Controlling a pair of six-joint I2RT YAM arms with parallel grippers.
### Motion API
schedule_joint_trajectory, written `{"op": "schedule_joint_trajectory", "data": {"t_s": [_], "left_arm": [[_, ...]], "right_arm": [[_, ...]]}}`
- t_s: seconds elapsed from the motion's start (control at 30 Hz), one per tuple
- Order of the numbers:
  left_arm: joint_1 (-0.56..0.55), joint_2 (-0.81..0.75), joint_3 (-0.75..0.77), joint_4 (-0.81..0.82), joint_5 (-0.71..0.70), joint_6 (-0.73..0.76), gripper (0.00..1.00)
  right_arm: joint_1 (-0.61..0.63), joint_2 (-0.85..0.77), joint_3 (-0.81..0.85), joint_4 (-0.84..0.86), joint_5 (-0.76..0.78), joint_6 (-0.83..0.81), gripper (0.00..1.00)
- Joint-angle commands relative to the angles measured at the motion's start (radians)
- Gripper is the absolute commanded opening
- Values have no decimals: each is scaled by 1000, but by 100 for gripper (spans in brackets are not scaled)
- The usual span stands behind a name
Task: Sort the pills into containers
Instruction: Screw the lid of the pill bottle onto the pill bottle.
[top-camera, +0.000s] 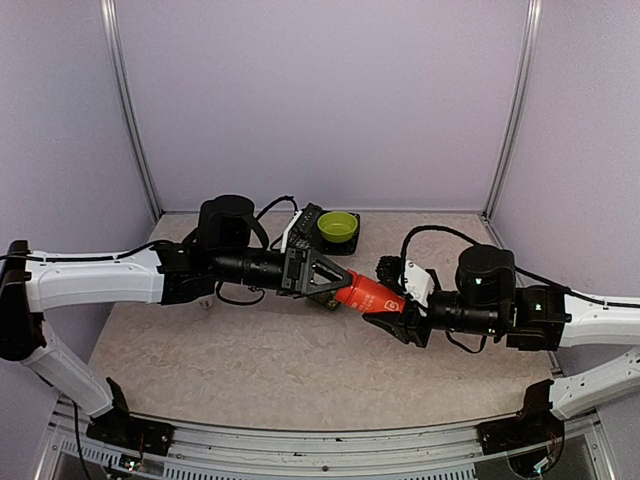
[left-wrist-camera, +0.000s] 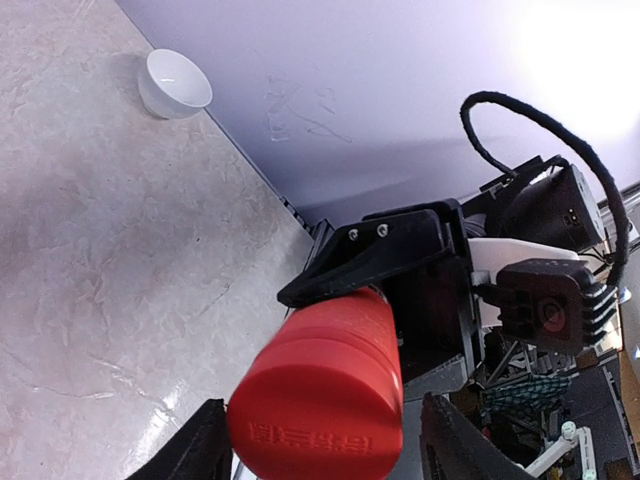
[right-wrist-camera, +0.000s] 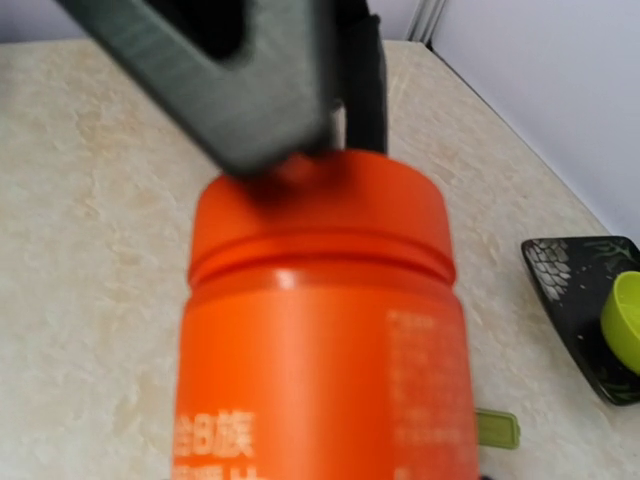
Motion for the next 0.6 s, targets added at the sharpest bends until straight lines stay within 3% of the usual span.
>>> {"op": "schedule_joint_trajectory", "data": {"t_s": [0.0,0.2,0.33,0.57], "left_arm": [[-2,13,29,39,40,-32,57],[1,15,23,62,46,-27,45],[-8,17,20,113,90,7,43],[-45,-5,55,52,115,243,43]], "right_arm": [[15,1,24,4,67,-24,17],[18,2,24,8,68,-23,17],[17,-7,28,15,28,22,17],[16,-48,5,66,-161,232,16]]}}
